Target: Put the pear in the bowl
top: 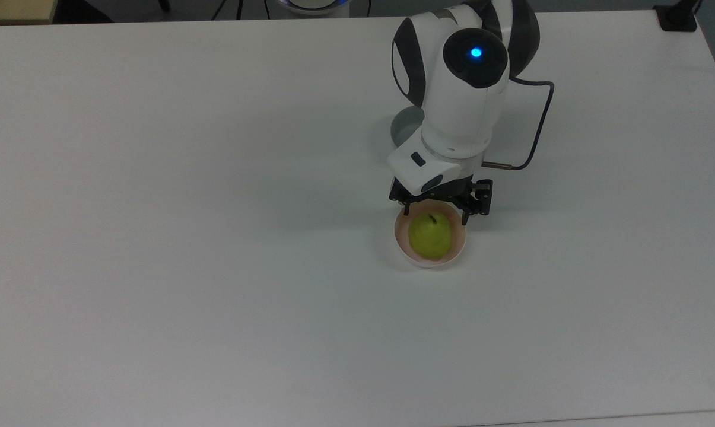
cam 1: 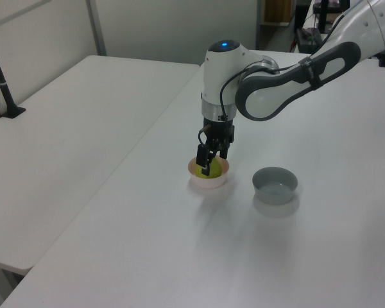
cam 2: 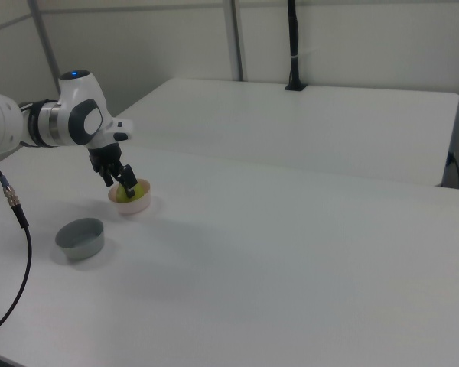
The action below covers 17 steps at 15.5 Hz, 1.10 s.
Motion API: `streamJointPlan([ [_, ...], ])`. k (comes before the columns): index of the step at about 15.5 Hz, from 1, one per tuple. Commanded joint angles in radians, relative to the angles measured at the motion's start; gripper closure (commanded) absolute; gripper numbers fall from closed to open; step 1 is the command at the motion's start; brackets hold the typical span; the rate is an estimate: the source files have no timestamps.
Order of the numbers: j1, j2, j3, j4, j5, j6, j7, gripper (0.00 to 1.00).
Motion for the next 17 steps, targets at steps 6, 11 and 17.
streamJointPlan([
  [6,-0.013,-0.098,-0.030,0.010,0.004,-0.062,-0.032,0.00],
  [11,-0.102,-0.206,-0.029,0.012,0.013,-0.263,-0.196,0.00],
  [17,-0.226,-0.321,-0.032,0.009,0.006,-0.473,-0.378,0.00],
])
